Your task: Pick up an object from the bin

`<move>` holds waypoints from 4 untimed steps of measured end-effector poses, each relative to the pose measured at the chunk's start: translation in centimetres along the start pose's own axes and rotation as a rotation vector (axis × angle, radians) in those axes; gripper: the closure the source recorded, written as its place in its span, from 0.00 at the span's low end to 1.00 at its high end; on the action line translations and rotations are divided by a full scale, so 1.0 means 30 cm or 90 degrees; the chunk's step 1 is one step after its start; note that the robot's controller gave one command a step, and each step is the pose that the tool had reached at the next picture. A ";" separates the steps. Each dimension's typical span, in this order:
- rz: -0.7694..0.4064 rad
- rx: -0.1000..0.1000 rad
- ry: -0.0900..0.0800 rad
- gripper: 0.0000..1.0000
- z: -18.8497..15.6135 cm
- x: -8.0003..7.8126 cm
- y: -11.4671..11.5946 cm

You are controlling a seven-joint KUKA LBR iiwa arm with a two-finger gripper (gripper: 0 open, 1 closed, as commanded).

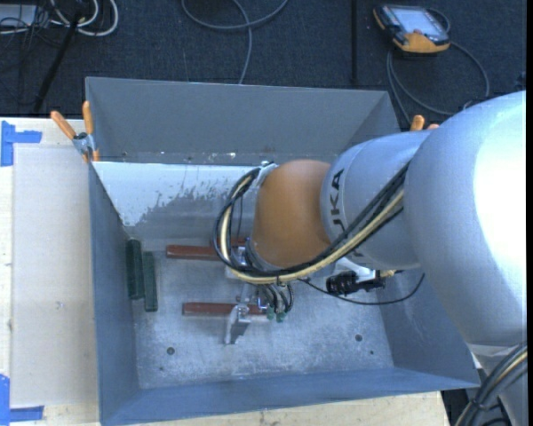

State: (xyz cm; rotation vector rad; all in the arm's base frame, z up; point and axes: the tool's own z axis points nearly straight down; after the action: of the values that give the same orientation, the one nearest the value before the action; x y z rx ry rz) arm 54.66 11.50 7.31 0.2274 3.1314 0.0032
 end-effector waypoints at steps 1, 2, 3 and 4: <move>0.014 -0.002 -0.004 1.00 -0.013 0.004 0.004; 0.014 -0.002 -0.004 1.00 -0.013 0.004 0.004; 0.014 -0.001 -0.002 1.00 -0.020 0.006 0.003; 0.014 0.001 0.001 1.00 -0.041 0.009 0.002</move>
Offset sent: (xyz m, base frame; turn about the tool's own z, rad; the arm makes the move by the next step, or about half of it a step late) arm 0.0000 0.0000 0.0000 0.0000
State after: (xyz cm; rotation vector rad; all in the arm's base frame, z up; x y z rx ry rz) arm 54.42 11.59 8.53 0.2630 3.1298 0.0021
